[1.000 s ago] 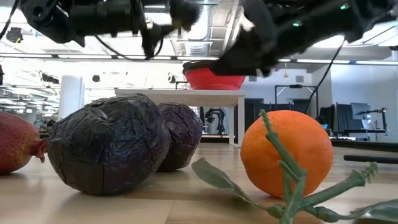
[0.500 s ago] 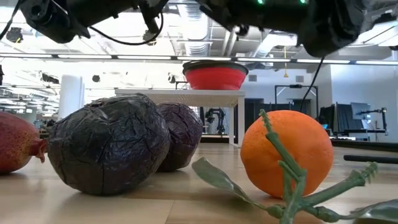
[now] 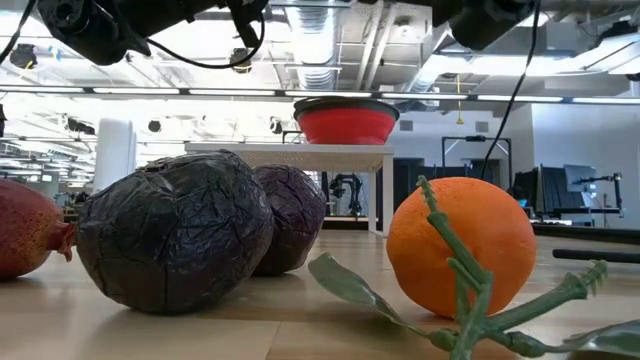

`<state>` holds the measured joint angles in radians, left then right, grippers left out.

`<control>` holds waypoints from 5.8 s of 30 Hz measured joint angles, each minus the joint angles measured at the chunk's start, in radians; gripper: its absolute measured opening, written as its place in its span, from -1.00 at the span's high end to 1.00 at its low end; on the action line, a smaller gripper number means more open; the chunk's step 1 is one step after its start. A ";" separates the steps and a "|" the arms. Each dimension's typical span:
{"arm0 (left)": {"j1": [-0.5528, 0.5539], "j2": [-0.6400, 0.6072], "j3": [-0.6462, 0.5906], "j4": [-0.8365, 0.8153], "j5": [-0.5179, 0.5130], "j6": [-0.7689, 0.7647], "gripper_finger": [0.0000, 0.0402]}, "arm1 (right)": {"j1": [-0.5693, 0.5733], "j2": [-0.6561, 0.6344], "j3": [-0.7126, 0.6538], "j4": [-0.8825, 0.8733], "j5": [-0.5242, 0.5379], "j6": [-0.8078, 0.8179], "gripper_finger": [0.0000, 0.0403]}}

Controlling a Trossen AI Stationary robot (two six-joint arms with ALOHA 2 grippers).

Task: Pick & Place Fruit
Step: Put the mangosteen into the red strainer on the shelf, then put the pomegranate into the red strainer on the shelf

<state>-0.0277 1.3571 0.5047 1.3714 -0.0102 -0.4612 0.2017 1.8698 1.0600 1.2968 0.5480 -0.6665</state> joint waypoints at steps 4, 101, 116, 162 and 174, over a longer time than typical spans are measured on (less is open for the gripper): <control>0.000 0.000 0.000 0.002 0.002 -0.015 -0.27 | 0.012 0.000 0.011 -0.011 0.013 -0.053 -0.23; 0.149 0.004 0.023 -0.336 0.128 -0.034 -0.56 | 0.108 -0.160 -0.094 -0.658 0.218 0.263 0.06; 0.143 0.003 -0.012 -0.588 0.110 0.072 -0.56 | -0.019 -0.576 0.089 -1.960 -0.090 1.042 -0.02; 0.078 0.002 -0.049 -0.585 0.081 0.062 -0.48 | -0.707 -0.114 0.736 -2.286 -0.419 0.711 -0.47; 0.068 0.002 -0.049 -0.587 0.084 0.070 -0.48 | -0.525 -0.301 0.653 -2.138 -0.233 0.592 -0.45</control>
<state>0.0399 1.3590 0.4562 0.7845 0.0742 -0.3910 -0.3236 1.5691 1.7130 -0.8415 0.3154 -0.0744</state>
